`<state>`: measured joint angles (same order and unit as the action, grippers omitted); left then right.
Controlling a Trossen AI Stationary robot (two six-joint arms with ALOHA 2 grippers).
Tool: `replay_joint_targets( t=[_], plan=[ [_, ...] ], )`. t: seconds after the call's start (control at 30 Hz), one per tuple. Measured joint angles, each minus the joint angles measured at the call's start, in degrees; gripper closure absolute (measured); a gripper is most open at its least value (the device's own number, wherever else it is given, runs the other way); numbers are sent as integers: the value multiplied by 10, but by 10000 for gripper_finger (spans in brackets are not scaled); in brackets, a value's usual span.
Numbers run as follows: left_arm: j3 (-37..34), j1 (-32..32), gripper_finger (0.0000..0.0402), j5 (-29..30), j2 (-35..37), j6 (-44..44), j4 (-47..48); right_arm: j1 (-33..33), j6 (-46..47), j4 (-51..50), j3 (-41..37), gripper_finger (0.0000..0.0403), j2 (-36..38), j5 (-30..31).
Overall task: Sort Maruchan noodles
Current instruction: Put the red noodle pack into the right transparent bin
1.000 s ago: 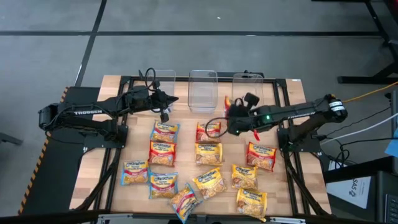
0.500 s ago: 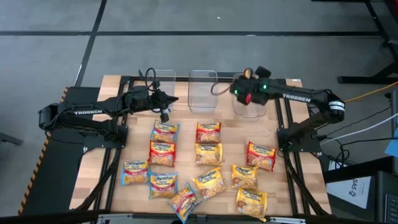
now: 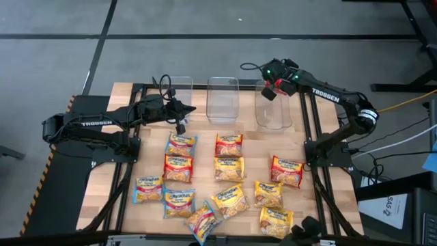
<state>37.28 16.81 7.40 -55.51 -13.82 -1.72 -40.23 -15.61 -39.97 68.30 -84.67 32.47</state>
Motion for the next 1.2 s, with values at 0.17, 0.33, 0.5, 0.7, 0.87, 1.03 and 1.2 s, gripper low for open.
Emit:
replay_joint_targets(
  t=[0.17, 0.33, 0.5, 0.7, 0.87, 1.03, 1.2],
  plan=[
    [0, 0, 401, 7, 0, -3, 0, -4, -26, 40, -28, 403, -24, -14],
    [0, 0, 401, 15, 0, -3, 0, -3, -40, 77, -35, 403, -44, 1],
    [0, 0, 401, 15, 0, -3, 0, -3, -43, 81, -36, 396, -57, 2],
    [0, 0, 401, 15, 0, -3, 0, -3, -43, 98, -36, 359, -60, 1],
    [0, 0, 401, 15, 0, -3, 0, -3, -43, 109, -36, 313, -60, 2],
    [0, 0, 401, 15, 0, -3, 0, -3, -43, 99, -36, 273, -60, 1],
    [0, 0, 401, 15, 0, -3, 0, -3, -41, 75, -36, 247, -60, -3]
  ],
)
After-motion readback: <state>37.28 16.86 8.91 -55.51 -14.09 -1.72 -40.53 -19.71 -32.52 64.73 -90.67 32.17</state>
